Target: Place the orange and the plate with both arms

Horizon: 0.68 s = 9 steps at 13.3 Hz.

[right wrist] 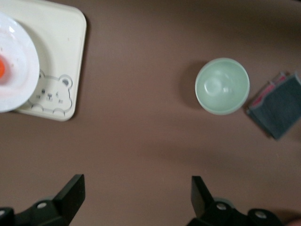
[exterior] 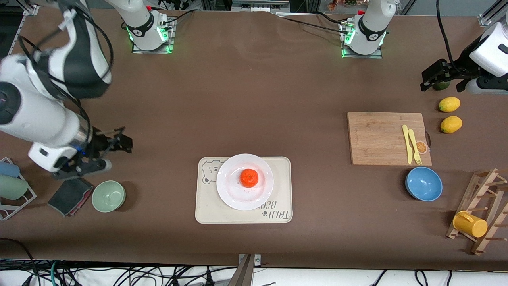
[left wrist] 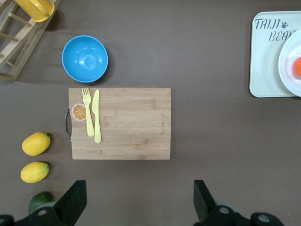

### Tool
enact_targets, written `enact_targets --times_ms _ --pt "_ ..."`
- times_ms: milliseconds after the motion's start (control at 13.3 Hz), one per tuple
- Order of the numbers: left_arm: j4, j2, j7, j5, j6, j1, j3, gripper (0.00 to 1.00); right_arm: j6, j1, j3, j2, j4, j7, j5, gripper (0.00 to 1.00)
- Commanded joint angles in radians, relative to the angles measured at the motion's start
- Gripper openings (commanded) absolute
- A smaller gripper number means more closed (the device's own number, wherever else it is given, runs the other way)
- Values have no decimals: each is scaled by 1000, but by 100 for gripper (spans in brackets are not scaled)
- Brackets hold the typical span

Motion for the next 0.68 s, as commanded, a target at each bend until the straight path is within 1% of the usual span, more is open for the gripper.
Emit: enact_targets --times_ms 0,75,150,225,300,375,451,526,601 --pt "32 14 3 13 -22 3 -2 100 -143 0 1 -110 -48 26 -3 100" --pt "32 14 3 13 -22 3 -2 100 -186 -39 3 -172 -92 26 -10 100" --pt "32 14 3 13 -22 3 -2 100 -162 -60 9 -240 -194 26 -17 100" --pt "32 14 3 13 -22 3 -2 100 -106 -73 9 -303 -274 29 -21 100" --pt "32 14 3 13 -22 3 -2 100 -37 -106 10 -355 -366 29 -9 100" --pt "32 14 3 13 -22 3 -2 100 41 -117 10 -418 -449 32 -1 100" --pt "32 14 3 13 -22 3 -2 100 69 -126 10 -450 -488 39 -4 100" --pt "32 14 3 13 -22 3 -2 100 56 -172 16 -453 -487 84 -1 100" --pt "32 14 3 13 -22 3 -2 100 32 -188 32 -458 -479 114 0 100"
